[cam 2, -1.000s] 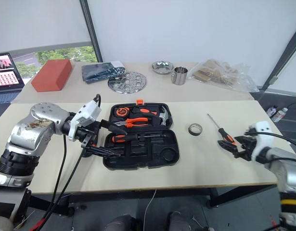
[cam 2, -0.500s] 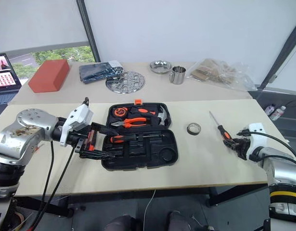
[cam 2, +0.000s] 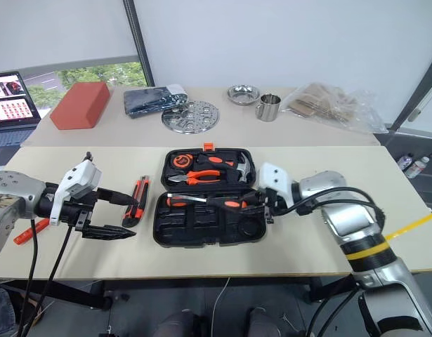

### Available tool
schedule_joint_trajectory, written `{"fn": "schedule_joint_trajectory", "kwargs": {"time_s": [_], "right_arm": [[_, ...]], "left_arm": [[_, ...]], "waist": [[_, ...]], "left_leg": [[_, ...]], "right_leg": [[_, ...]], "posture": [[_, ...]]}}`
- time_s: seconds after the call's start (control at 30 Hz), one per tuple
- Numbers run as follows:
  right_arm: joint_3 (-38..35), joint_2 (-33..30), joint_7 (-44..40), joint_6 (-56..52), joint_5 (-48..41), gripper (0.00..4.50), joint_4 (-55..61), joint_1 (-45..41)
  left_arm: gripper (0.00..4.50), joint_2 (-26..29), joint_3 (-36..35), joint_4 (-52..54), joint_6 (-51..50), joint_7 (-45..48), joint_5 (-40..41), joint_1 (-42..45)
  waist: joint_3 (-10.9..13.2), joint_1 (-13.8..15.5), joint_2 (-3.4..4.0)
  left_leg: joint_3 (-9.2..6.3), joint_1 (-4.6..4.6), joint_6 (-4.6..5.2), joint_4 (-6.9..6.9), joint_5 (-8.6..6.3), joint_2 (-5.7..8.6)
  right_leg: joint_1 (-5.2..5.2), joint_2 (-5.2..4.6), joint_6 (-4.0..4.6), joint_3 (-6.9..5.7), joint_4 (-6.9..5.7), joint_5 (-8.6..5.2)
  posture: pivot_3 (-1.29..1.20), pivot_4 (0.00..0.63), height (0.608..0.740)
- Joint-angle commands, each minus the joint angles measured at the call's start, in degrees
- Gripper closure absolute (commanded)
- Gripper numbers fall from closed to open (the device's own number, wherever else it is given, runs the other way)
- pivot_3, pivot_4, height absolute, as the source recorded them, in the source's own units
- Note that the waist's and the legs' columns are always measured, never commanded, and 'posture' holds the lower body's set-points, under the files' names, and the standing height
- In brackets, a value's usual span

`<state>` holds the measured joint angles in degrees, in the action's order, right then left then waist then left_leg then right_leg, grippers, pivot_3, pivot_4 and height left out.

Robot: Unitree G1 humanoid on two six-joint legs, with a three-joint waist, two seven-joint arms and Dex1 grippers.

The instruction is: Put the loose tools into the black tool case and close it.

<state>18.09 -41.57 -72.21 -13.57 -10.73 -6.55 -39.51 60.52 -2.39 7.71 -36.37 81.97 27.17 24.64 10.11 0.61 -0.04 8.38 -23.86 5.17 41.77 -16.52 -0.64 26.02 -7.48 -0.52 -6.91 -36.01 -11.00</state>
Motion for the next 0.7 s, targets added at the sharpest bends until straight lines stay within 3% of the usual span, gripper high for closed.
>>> {"fn": "schedule_joint_trajectory", "kwargs": {"time_s": [0.03,0.07,0.2,0.27,0.3,0.43,0.53,0.7], "right_arm": [[0.1,0.2,-0.7,5.7,3.9,3.12,-5.0,-3.0],[0.4,0.4,-0.5,6.7,4.8,2.61,-6.3,-3.4],[0.0,1.7,0.0,9.2,6.4,1.39,-9.0,-4.4],[-1.2,2.8,0.6,9.5,5.5,0.46,-8.2,-4.2],[-1.9,3.4,1.1,8.9,4.8,0.35,-7.7,-4.3],[-4.6,6.1,3.8,2.9,2.7,0.35,-6.0,-5.0],[-5.7,8.3,4.7,-2.6,0.3,1.09,-3.6,-5.3],[-4.1,11.0,6.6,-5.4,1.4,2.87,-2.2,-5.4]], "left_arm": [[0.0,0.9,-1.6,0.7,1.2,-0.9,0.2,0.1],[0.0,0.9,-1.7,0.9,1.1,-1.1,0.4,0.0],[0.0,0.6,-2.0,1.9,-0.1,-2.0,1.5,0.3],[0.0,0.5,-1.8,1.9,-0.2,-2.3,1.6,0.5],[0.0,0.4,-1.6,1.7,-0.1,-2.4,1.5,0.7],[0.0,-0.2,-0.3,0.1,0.7,-2.9,1.0,2.1],[0.0,-0.9,0.5,-0.3,1.2,-3.0,0.7,2.8],[0.0,-1.4,1.4,-1.1,1.8,-2.9,0.3,3.7]], "waist": [[0.0,-0.2,0.0],[0.0,-0.4,0.0],[0.0,-1.3,0.0],[0.0,-1.5,0.0],[0.0,-1.6,0.0],[0.0,-1.6,0.0],[0.0,-1.6,0.0],[0.0,-1.5,0.0]], "left_leg": [[0.02,0.0,0.0,0.0,0.0,0.0],[0.02,0.0,0.0,-0.01,0.01,-0.01],[0.02,0.02,-0.08,-0.03,0.05,-0.1],[0.01,0.04,-0.12,-0.05,0.08,-0.13],[0.02,0.05,-0.12,-0.05,0.08,-0.15],[0.02,0.06,-0.16,-0.04,0.1,-0.17],[0.02,0.06,-0.16,-0.03,0.1,-0.17],[0.02,0.05,-0.16,-0.04,0.1,-0.16]], "right_leg": [[0.01,0.03,0.04,0.0,0.0,0.03],[0.01,0.06,0.04,-0.01,0.0,0.02],[0.02,0.2,-0.1,-0.04,-0.07,-0.11],[0.03,0.24,-0.1,-0.03,-0.09,-0.12],[0.03,0.25,-0.11,-0.03,-0.1,-0.12],[0.04,0.28,-0.1,0.0,-0.13,-0.11],[0.03,0.28,-0.04,0.02,-0.15,-0.08],[0.04,0.29,0.11,0.01,-0.15,0.01]], "posture": [[0.0,0.15,0.734],[0.0,0.15,0.734],[0.0,0.15,0.734],[0.0,0.15,0.734],[0.0,0.15,0.734],[0.0,0.15,0.734],[0.0,0.15,0.734],[0.0,0.15,0.734]]}}
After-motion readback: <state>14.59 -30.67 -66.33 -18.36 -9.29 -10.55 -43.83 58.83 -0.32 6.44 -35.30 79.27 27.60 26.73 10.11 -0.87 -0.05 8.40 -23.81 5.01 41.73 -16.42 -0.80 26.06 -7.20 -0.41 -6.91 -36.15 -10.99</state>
